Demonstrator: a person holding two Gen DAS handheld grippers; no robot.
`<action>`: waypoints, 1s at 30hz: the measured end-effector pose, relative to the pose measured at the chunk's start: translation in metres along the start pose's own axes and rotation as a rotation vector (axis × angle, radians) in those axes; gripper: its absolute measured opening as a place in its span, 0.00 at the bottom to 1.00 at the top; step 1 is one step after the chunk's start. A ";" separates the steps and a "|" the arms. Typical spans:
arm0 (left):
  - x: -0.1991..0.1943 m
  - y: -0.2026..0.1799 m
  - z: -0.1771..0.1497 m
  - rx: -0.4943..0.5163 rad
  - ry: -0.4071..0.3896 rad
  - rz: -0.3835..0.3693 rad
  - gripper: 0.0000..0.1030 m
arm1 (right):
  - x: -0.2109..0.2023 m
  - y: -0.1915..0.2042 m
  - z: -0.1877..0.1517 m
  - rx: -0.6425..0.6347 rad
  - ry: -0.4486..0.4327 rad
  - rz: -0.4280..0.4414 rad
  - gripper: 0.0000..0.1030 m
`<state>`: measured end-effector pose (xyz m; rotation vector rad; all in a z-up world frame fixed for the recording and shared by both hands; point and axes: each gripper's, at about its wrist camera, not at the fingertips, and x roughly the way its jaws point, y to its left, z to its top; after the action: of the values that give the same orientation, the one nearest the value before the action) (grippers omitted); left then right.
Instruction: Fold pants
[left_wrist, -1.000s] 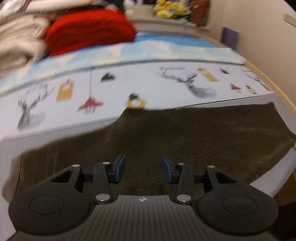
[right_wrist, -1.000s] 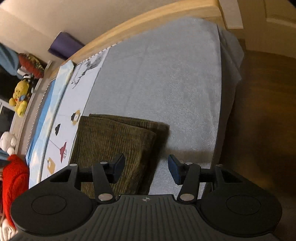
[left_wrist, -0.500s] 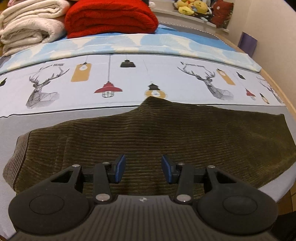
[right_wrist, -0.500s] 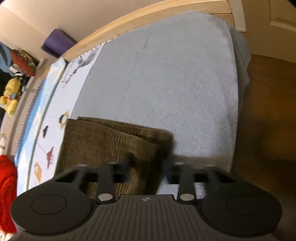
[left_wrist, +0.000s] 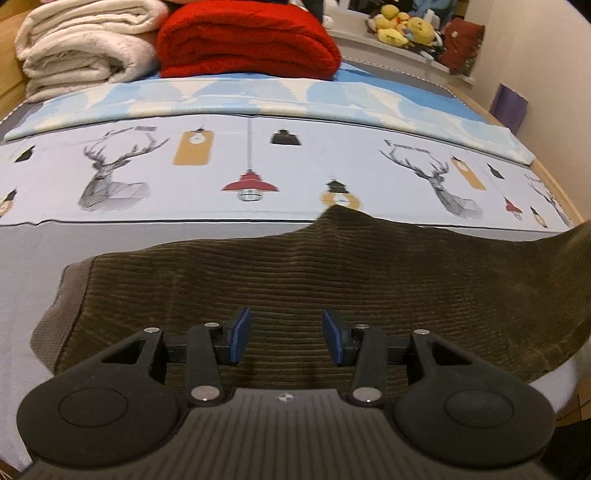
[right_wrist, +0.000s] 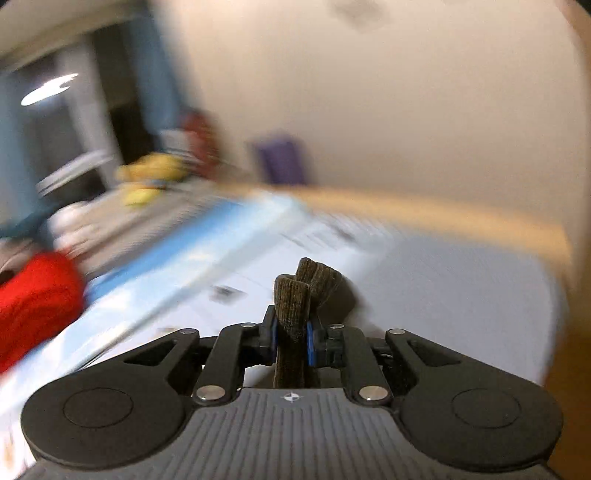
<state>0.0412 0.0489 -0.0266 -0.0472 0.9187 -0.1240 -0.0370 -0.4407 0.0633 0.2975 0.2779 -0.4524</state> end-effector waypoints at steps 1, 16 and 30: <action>-0.001 0.006 0.000 -0.011 0.000 0.005 0.46 | -0.018 0.039 -0.006 -0.097 -0.043 0.087 0.14; -0.018 0.063 -0.006 -0.113 0.003 0.006 0.46 | -0.122 0.247 -0.226 -1.000 0.475 0.993 0.36; -0.009 0.047 -0.004 -0.070 0.020 0.008 0.46 | -0.065 0.255 -0.231 -0.909 0.545 0.805 0.41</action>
<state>0.0365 0.0971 -0.0259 -0.1077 0.9429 -0.0852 -0.0201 -0.1178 -0.0723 -0.3772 0.8147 0.5783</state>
